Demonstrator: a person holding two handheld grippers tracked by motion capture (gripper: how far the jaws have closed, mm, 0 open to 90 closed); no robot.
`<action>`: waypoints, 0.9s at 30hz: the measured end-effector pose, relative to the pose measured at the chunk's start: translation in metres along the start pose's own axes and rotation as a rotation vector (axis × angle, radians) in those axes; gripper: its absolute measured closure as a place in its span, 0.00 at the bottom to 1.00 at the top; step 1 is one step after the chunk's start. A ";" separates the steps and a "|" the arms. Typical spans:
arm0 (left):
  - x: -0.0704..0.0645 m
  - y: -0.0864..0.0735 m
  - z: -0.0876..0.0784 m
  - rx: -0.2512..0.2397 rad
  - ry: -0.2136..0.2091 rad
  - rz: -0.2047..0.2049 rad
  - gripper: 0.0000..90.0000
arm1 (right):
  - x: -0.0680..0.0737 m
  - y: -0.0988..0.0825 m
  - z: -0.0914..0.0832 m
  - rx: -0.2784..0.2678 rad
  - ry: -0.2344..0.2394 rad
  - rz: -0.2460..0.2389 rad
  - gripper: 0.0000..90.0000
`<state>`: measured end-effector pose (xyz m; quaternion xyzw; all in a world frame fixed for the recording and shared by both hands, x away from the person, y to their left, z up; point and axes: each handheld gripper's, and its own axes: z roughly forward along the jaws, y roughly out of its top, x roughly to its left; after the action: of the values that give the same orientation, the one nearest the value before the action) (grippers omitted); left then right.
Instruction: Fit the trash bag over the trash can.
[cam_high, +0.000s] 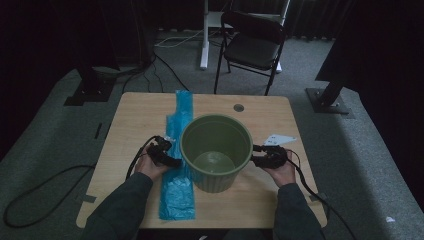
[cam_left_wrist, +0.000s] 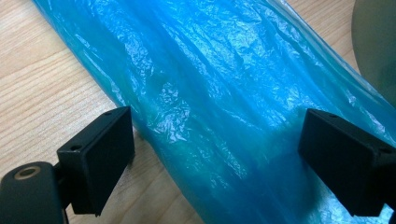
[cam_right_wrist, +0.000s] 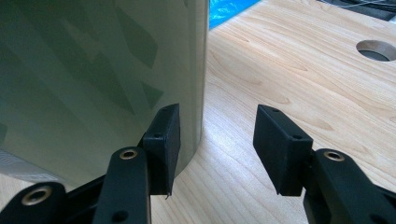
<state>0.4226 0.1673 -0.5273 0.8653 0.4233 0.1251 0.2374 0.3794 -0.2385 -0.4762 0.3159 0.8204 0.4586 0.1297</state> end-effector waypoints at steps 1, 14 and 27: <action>-0.001 0.001 0.000 0.002 0.006 -0.010 0.12 | 0.000 0.000 0.000 0.001 0.001 0.000 0.56; -0.007 0.004 -0.005 -0.036 -0.008 0.002 0.58 | 0.001 0.000 0.002 0.012 0.004 -0.004 0.56; 0.001 0.002 -0.005 -0.059 -0.078 0.005 0.98 | 0.001 0.000 0.003 0.014 0.007 -0.008 0.56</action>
<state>0.4224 0.1688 -0.5219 0.8633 0.4077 0.1044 0.2785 0.3800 -0.2353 -0.4780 0.3120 0.8252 0.4535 0.1264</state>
